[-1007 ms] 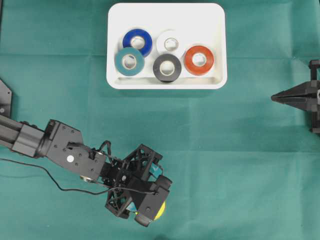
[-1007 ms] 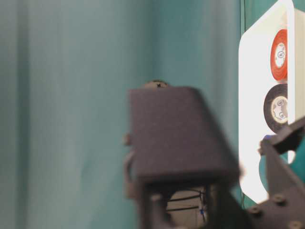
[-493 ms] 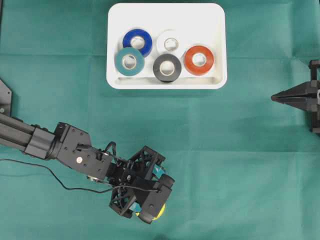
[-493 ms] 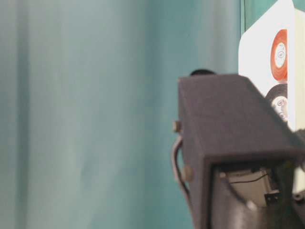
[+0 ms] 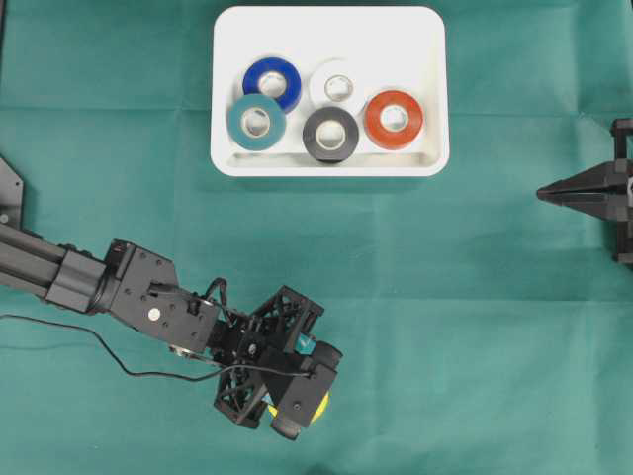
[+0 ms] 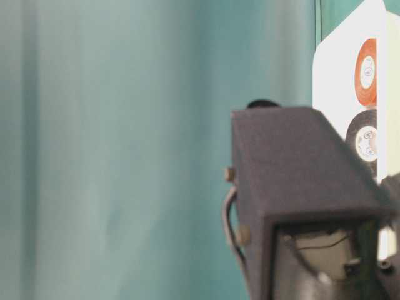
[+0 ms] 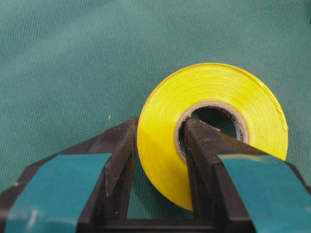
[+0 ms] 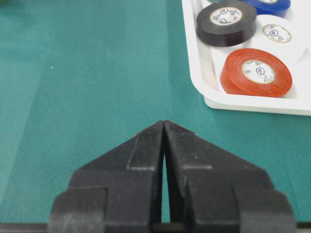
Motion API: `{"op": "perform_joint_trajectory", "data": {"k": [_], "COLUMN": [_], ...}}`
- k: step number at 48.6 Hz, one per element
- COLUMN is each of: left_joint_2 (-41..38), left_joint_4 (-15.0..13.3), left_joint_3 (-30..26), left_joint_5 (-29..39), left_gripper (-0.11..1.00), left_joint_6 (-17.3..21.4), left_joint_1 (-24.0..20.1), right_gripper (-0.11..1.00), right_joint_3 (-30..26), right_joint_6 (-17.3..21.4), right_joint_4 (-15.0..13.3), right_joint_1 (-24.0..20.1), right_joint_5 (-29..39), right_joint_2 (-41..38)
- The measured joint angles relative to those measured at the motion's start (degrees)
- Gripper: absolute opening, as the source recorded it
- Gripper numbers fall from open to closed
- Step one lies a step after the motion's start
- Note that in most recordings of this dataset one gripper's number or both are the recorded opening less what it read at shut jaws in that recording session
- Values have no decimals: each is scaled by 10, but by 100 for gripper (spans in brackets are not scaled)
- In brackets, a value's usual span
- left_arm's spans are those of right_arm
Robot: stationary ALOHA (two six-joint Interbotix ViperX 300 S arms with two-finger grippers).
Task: Put the tape into the white case with the left arm.
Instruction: 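Close the left gripper on the yellow tape roll and lift, then carry the yellow tape roll into the tray's upper right corner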
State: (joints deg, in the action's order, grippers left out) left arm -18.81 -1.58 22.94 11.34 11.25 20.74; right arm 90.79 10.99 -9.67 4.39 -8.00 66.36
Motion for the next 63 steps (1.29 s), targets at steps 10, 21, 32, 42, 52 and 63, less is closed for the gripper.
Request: {"op": "perform_joint_trajectory", "data": {"k": [10,21,32,42,52,63], "left_joint_2": [47,127,161,161,161,150], "left_joint_4": [1,2,3,4,4,4], "left_joint_3": [11,21,39,47,42,24], "left_joint_5": [39,67,78,77,66,33], "left_gripper": [26,26,26,26,26,26], "left_joint_6": [4,6,10,56,119,145], "left_joint_1": [0,-2,-35,-99,-162,-242], "right_gripper": [-9,-9,-9,-10,-10,-9], "right_joint_3": [0,0,0,0,0,0], "right_joint_6": [0,0,0,0,0,0], "right_joint_4": [0,0,0,0,0,0], "right_joint_1": [0,0,0,0,0,0], "right_joint_5": [-1,-1,0,-1,-1,-1], "right_joint_2": [-1,0,0,0,0,-1]}}
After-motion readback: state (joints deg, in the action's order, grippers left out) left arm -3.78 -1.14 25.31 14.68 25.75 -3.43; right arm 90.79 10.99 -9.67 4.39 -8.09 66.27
